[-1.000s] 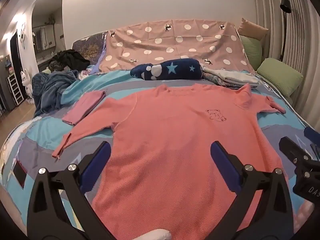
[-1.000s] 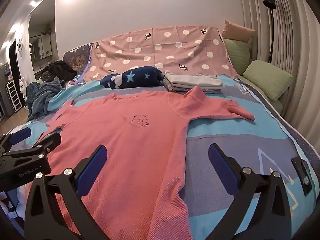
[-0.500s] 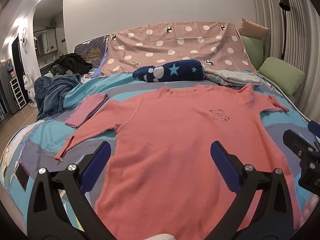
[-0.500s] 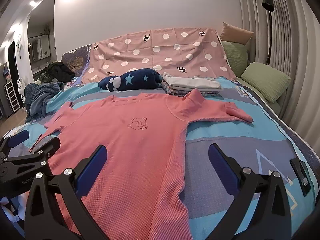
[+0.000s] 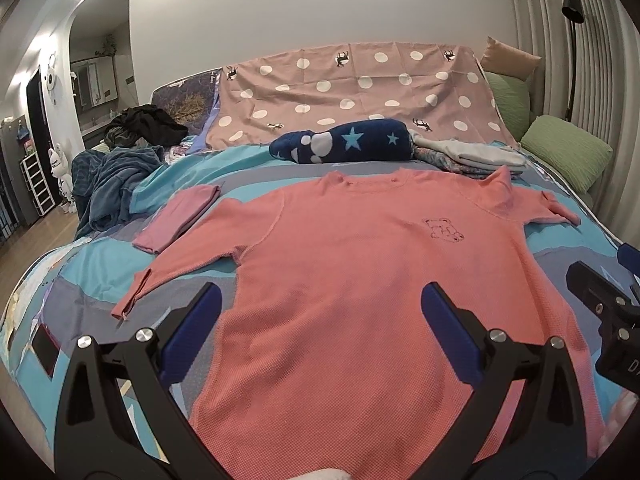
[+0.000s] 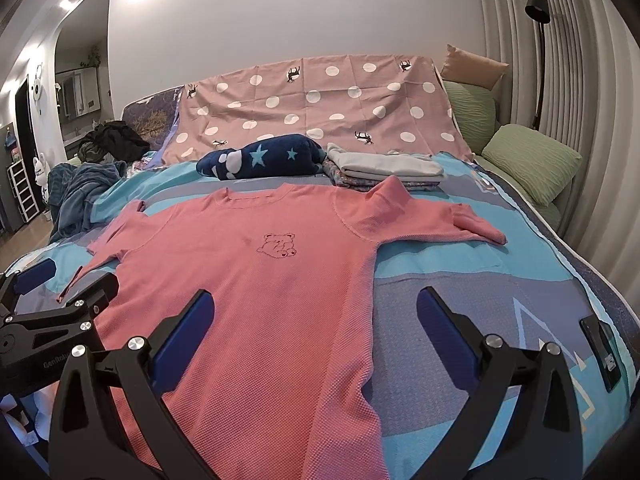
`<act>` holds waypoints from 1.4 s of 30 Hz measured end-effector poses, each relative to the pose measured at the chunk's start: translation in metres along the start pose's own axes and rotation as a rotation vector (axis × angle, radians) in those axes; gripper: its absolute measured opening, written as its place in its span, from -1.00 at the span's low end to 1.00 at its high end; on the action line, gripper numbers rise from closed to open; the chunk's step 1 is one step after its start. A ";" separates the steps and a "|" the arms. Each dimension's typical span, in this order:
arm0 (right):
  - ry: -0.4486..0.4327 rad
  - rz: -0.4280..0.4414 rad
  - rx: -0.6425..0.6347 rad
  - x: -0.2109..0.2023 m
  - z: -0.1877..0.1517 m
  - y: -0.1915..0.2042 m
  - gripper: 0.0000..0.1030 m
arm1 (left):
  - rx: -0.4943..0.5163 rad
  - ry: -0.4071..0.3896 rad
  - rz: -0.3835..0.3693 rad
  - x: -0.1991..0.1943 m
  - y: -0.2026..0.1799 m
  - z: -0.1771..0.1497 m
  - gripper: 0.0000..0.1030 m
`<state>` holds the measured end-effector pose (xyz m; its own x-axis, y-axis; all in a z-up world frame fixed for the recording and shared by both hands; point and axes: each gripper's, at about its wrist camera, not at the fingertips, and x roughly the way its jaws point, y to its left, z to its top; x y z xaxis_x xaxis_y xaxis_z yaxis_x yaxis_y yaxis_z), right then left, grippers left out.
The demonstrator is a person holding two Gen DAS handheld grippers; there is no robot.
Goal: Fold small clothes
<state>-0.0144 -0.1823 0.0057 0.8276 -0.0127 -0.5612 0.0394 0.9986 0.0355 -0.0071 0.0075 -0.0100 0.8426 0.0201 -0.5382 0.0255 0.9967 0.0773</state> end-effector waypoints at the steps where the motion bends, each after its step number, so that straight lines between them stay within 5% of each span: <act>1: -0.001 -0.001 0.000 0.000 0.000 0.000 0.97 | -0.004 -0.002 -0.001 0.000 0.001 0.000 0.96; 20: 0.027 -0.025 0.002 0.005 -0.001 0.003 0.85 | 0.010 -0.041 0.041 -0.004 0.000 0.002 0.96; 42: 0.028 -0.042 0.006 0.003 0.000 0.004 0.65 | 0.027 0.022 -0.003 0.006 0.003 -0.005 0.96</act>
<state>-0.0118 -0.1786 0.0039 0.8089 -0.0529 -0.5856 0.0768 0.9969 0.0161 -0.0048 0.0108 -0.0171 0.8303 0.0195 -0.5570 0.0424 0.9943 0.0980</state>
